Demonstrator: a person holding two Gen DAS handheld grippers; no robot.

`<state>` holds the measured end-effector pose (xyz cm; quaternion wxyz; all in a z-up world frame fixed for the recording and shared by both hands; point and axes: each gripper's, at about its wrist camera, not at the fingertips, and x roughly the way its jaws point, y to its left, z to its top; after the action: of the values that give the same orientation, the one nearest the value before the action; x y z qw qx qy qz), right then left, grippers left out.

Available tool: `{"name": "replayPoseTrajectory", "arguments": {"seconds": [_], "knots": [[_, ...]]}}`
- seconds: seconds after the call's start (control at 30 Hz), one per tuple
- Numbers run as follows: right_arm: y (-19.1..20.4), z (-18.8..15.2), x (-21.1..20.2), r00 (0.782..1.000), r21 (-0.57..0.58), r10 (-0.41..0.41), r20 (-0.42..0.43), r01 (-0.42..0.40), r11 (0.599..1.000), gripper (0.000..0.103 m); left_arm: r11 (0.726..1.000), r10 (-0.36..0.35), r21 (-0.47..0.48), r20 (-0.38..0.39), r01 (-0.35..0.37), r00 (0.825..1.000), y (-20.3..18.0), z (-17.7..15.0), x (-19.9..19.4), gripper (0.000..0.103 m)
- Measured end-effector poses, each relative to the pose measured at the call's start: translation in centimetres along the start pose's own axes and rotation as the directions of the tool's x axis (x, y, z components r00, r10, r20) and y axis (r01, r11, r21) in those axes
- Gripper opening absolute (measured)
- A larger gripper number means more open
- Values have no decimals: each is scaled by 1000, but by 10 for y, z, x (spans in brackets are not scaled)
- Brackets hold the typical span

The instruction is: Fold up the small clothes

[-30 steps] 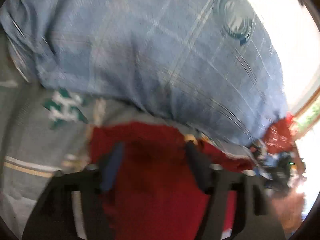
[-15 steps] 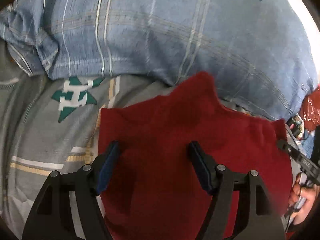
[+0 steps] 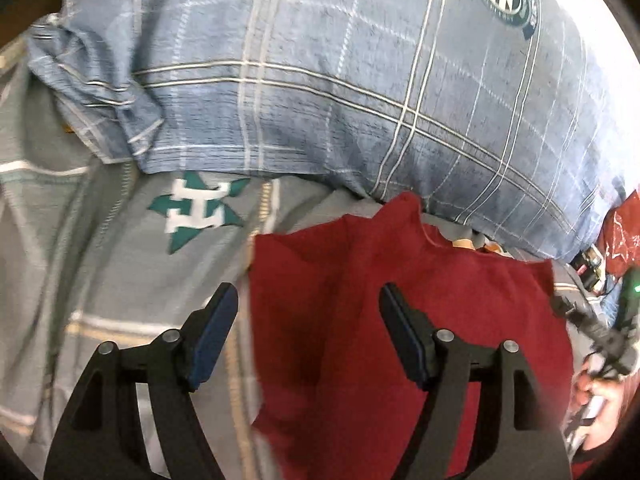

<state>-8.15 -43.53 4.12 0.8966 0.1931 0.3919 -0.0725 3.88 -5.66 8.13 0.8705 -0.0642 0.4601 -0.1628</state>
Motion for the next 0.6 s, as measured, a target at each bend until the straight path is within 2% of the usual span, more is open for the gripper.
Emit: {"name": "replayPoseTrajectory", "arguments": {"seconds": [0.03,0.13,0.17,0.2,0.27,0.4,0.5,0.6], "knots": [[-2,-4,10,999,-9,-21,-42,21,1000,51,1000,14,-17,-2,-14,1000,3,-4,-5,73],[14,-2,3,996,-45,-79,-44,77,996,53,997,42,-61,-68,-46,997,11,-19,-19,73],[25,0,-3,997,-59,-73,-35,71,996,54,997,35,-65,-84,-40,996,12,-23,-24,73],[43,2,-12,1000,-83,-12,-4,12,996,54,997,18,-72,-86,-25,996,14,-30,-33,73],[77,3,-18,997,-139,78,-2,-78,987,55,997,16,-72,-89,-23,996,16,-42,-42,73],[150,2,10,976,-216,203,-83,-217,952,54,997,24,-67,-89,-30,996,17,-67,-46,73],[210,-1,54,974,-302,178,-139,-212,929,51,998,33,-46,-129,-39,991,17,-74,-23,73],[250,-1,92,973,-348,153,-174,-206,914,47,998,22,-52,-163,-31,986,21,-70,-9,73]]}}
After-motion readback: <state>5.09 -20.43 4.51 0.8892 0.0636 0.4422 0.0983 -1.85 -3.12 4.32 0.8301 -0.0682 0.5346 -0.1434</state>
